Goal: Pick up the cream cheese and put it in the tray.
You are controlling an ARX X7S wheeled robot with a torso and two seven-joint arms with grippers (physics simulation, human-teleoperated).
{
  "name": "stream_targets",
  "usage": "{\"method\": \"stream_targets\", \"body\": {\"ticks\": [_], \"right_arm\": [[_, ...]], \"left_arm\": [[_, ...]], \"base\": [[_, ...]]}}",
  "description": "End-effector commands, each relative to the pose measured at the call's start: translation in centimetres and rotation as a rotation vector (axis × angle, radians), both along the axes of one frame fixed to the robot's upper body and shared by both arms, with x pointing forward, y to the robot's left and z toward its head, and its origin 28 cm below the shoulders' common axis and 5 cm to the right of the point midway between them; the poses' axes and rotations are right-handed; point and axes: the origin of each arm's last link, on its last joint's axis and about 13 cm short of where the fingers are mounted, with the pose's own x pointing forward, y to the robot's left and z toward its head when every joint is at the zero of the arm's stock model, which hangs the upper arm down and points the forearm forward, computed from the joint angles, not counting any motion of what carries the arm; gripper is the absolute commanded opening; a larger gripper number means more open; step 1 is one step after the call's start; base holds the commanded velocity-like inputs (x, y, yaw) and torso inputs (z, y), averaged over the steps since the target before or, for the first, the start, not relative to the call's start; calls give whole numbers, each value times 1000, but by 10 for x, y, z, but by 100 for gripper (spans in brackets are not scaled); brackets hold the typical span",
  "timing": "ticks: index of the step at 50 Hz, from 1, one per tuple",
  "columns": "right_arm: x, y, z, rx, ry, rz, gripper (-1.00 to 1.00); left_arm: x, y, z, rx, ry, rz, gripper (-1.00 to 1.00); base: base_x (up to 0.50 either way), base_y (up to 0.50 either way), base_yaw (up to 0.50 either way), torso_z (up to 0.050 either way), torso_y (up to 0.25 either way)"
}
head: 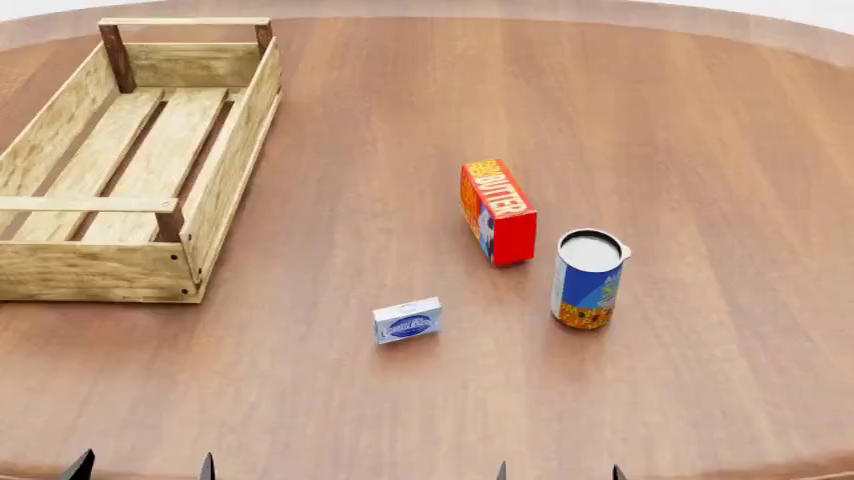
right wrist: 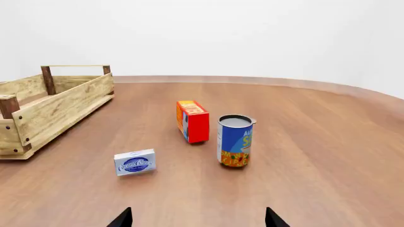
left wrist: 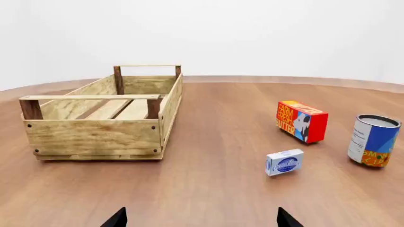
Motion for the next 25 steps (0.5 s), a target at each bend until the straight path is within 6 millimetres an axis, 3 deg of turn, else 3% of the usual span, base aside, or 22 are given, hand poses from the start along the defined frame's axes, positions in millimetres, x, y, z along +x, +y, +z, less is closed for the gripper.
{"method": "stream_targets", "body": {"ticks": [1, 12, 25], "right_arm": [[-1, -1, 2, 21, -12, 1, 100], [-6, 0, 5, 1, -62, -14, 100], [-24, 2, 20, -16, -287, -47, 100]], "left_arm": [[0, 0, 0, 0, 1, 1, 100], [-4, 2, 5, -30, -66, 22, 100], [-30, 5, 24, -25, -367, 116, 100]], "base": [[0, 0, 0, 0, 0], [0, 0, 0, 0, 0], [0, 0, 0, 0, 0]]}}
